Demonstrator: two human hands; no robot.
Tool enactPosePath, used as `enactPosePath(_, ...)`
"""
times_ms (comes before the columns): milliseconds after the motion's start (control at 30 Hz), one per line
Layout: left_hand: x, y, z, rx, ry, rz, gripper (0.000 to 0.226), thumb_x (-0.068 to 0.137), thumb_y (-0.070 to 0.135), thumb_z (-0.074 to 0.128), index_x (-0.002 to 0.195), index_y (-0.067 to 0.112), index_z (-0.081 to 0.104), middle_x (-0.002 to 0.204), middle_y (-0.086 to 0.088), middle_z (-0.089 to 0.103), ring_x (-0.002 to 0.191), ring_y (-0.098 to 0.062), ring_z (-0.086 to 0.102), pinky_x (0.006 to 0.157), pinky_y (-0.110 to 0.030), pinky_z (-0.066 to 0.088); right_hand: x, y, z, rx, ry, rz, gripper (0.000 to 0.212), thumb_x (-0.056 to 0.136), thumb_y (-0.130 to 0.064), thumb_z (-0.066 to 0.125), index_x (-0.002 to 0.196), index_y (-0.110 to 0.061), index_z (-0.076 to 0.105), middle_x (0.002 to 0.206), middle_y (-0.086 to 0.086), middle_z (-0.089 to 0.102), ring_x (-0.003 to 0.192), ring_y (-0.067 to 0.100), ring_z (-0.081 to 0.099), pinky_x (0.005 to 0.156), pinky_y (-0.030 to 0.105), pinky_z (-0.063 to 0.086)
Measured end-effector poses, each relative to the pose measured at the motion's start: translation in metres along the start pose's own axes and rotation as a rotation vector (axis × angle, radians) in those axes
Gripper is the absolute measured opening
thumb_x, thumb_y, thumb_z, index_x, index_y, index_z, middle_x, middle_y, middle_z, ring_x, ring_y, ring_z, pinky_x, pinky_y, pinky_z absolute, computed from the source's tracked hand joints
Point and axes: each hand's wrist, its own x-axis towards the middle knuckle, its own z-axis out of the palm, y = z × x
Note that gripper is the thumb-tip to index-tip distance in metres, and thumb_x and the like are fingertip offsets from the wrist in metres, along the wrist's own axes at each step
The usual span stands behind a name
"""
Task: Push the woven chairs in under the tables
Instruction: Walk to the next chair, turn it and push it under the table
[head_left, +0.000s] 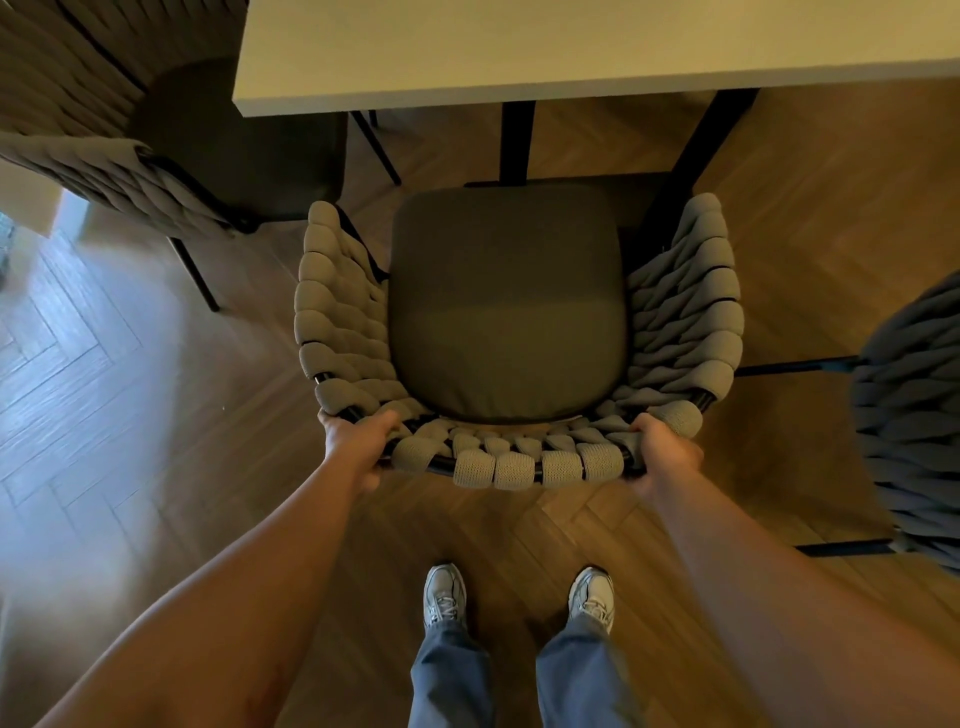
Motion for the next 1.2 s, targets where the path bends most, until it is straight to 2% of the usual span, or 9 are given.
enactPosePath(133,-0.002,-0.007,0.002,-0.002,0.01,0.001,0.09,0.081,-0.002,0.072,0.145,0.034,0.02,0.115,-0.008,0.056,0.092,-0.03,0.067,0.05,-0.038,0.059,0.001,-0.003,-0.006,-0.012,-0.014,0.003,0.021,0.088,-0.006,0.068,0.096,-0.01,0.049,0.091,0.014,0.062,0.079,0.033,0.068,0.054,0.043,0.055)
enactPosePath(300,-0.003,-0.012,0.002,0.022,0.02,0.006,0.098,0.076,-0.005,0.073,0.145,0.038,0.019,0.109,-0.011,0.057,0.088,-0.032,0.068,0.051,-0.04,0.059,0.002,-0.003,-0.012,-0.048,-0.056,-0.01,0.026,0.088,-0.007,0.067,0.108,-0.009,0.051,0.097,0.017,0.062,0.094,0.041,0.068,0.08,0.055,0.058)
enactPosePath(400,-0.002,-0.014,0.001,0.035,0.02,0.024,0.096,0.076,-0.003,0.074,0.144,0.038,0.02,0.112,-0.011,0.057,0.089,-0.031,0.068,0.051,-0.038,0.059,0.001,-0.002,-0.016,-0.088,-0.103,-0.019,0.028,0.089,-0.011,0.068,0.113,-0.008,0.054,0.099,0.017,0.065,0.096,0.039,0.069,0.076,0.053,0.06)
enactPosePath(500,0.0,-0.016,-0.003,0.068,0.031,0.036,0.091,0.078,0.004,0.076,0.145,0.034,0.022,0.115,-0.01,0.058,0.089,-0.03,0.069,0.054,-0.039,0.06,0.0,-0.002,-0.021,-0.141,-0.12,-0.036,0.034,0.089,-0.02,0.071,0.116,-0.006,0.056,0.105,0.018,0.066,0.1,0.038,0.069,0.087,0.057,0.058)
enactPosePath(700,-0.009,-0.018,-0.011,0.367,0.046,0.119,0.084,0.079,0.034,0.081,0.142,0.01,0.031,0.119,-0.01,0.058,0.086,-0.021,0.065,0.045,-0.025,0.056,-0.014,0.002,-0.036,-0.307,-0.174,-0.141,0.043,0.092,-0.04,0.068,0.118,-0.009,0.054,0.106,0.017,0.068,0.09,0.037,0.072,0.078,0.053,0.062)
enactPosePath(833,-0.036,-0.019,-0.025,0.655,-0.062,0.206,0.073,0.085,0.043,0.073,0.14,0.008,0.04,0.129,-0.011,0.058,0.108,-0.029,0.063,0.088,-0.049,0.059,-0.041,0.009,-0.057,-0.677,-0.225,-0.279,0.051,0.096,-0.042,0.059,0.135,-0.012,0.047,0.117,0.015,0.066,0.085,0.029,0.07,0.069,0.042,0.061)
enactPosePath(900,-0.057,-0.019,-0.037,0.818,-0.133,0.273,0.061,0.089,0.04,0.069,0.138,0.011,0.048,0.117,-0.009,0.066,0.101,-0.026,0.066,0.086,-0.045,0.058,-0.058,0.014,-0.074,-0.975,-0.276,-0.34,0.053,0.099,-0.035,0.057,0.144,-0.013,0.041,0.117,0.017,0.064,0.084,0.025,0.066,0.068,0.038,0.058)
enactPosePath(1000,-0.094,-0.025,-0.056,1.016,-0.311,0.264,0.043,0.094,0.031,0.065,0.133,0.016,0.054,0.099,-0.004,0.069,0.081,-0.02,0.071,0.064,-0.032,0.058,-0.089,0.025,-0.105,-1.251,-0.345,-0.371,0.047,0.1,-0.031,0.055,0.142,-0.013,0.047,0.11,0.013,0.064,0.08,0.018,0.064,0.065,0.03,0.055)
enactPosePath(1200,-0.16,-0.04,-0.077,1.284,-0.631,0.391,0.034,0.097,0.023,0.061,0.129,0.013,0.056,0.107,-0.002,0.065,0.091,-0.014,0.067,0.078,-0.03,0.056,-0.159,0.056,-0.167,-1.216,-0.323,-0.304,0.034,0.1,-0.028,0.056,0.13,-0.011,0.056,0.1,0.016,0.069,0.077,0.021,0.063,0.059,0.029,0.05)
